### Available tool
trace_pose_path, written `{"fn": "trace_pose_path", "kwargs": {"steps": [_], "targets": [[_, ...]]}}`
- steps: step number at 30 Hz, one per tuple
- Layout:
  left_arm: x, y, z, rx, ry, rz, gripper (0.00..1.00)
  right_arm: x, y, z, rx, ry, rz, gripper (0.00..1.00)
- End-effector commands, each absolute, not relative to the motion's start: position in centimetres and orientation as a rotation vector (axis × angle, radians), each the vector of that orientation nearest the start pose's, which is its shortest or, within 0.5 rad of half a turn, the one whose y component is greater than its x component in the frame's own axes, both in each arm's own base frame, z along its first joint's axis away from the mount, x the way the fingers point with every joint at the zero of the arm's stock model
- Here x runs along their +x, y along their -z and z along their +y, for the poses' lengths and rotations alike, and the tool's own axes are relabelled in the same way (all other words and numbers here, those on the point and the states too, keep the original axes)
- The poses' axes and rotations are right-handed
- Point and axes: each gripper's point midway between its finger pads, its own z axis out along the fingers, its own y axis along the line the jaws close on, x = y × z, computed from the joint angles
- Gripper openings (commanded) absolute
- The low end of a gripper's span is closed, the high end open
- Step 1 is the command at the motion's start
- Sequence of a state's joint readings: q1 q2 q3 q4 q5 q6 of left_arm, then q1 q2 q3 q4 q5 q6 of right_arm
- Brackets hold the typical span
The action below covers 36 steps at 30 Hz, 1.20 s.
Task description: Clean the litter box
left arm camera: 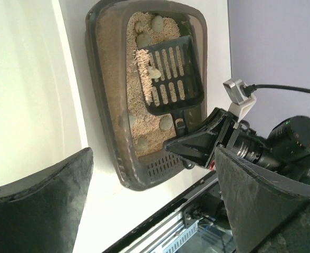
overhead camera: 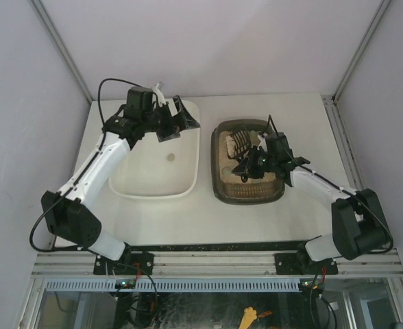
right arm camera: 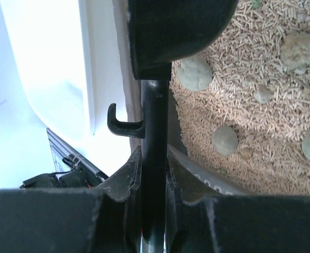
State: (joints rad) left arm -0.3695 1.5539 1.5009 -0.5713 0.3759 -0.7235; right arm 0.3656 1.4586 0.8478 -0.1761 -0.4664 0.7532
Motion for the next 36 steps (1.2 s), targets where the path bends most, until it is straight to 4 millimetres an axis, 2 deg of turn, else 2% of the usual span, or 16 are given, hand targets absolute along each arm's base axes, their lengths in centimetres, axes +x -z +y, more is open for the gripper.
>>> {"fn": "trace_pose_path", "kwargs": {"steps": [1, 3, 7, 11, 12, 16, 18, 20, 22, 26, 29, 31, 33, 36], "targets": [[34.2, -29.2, -20.8, 0.008, 0.821, 2.281, 1.0, 29.0, -12.9, 21.7, 0.242, -1.093, 2.426, 0.0], [34.0, -29.4, -18.5, 0.022, 0.661, 2.293, 1.0, 28.3, -12.7, 21.3, 0.257, -1.125, 2.41, 0.0], [33.4, -30.3, -14.3, 0.083, 0.371, 2.289, 1.0, 26.7, -12.3, 21.2, 0.288, -1.344, 2.296, 0.0], [32.9, -29.8, -10.4, 0.09, 0.113, 2.302, 1.0, 26.0, -14.5, 21.8, 0.255, -1.536, 2.113, 0.0], [32.7, -29.5, -9.7, 0.088, 0.067, 2.307, 1.0, 25.9, -15.7, 22.0, 0.216, -1.569, 2.038, 0.0], [32.1, -28.1, -7.5, 0.118, -0.078, 2.312, 1.0, 24.6, -18.2, 21.3, 0.175, -1.643, 1.839, 0.0], [31.9, -27.8, -6.2, 0.128, -0.162, 2.307, 1.0, 24.1, -18.6, 20.6, 0.176, -1.654, 1.77, 0.0], [31.8, -27.5, -5.2, 0.121, -0.217, 2.297, 1.0, 23.5, -18.2, 20.2, 0.182, -1.652, 1.752, 0.0], [31.6, -27.3, -4.9, 0.115, -0.228, 2.294, 1.0, 22.7, -17.7, 20.1, 0.167, -1.659, 1.749, 0.0], [31.4, -27.2, -4.9, 0.119, -0.212, 2.285, 1.0, 21.3, -18.0, 19.5, 0.142, -1.675, 1.679, 0.0], [31.5, -27.2, -4.9, 0.119, -0.216, 2.283, 1.0, 21.9, -17.1, 19.0, 0.197, -1.643, 1.712, 0.0], [31.6, -27.2, -4.9, 0.119, -0.215, 2.284, 1.0, 21.9, -16.4, 20.1, 0.143, -1.635, 1.79, 0.0], [31.7, -27.2, -5.0, 0.121, -0.211, 2.284, 1.0, 21.6, -16.7, 20.9, 0.106, -1.653, 1.81, 0.0], [31.6, -26.9, -5.1, 0.125, -0.208, 2.291, 1.0, 22.8, -16.8, 19.0, 0.248, -1.668, 1.778, 0.0]]}}
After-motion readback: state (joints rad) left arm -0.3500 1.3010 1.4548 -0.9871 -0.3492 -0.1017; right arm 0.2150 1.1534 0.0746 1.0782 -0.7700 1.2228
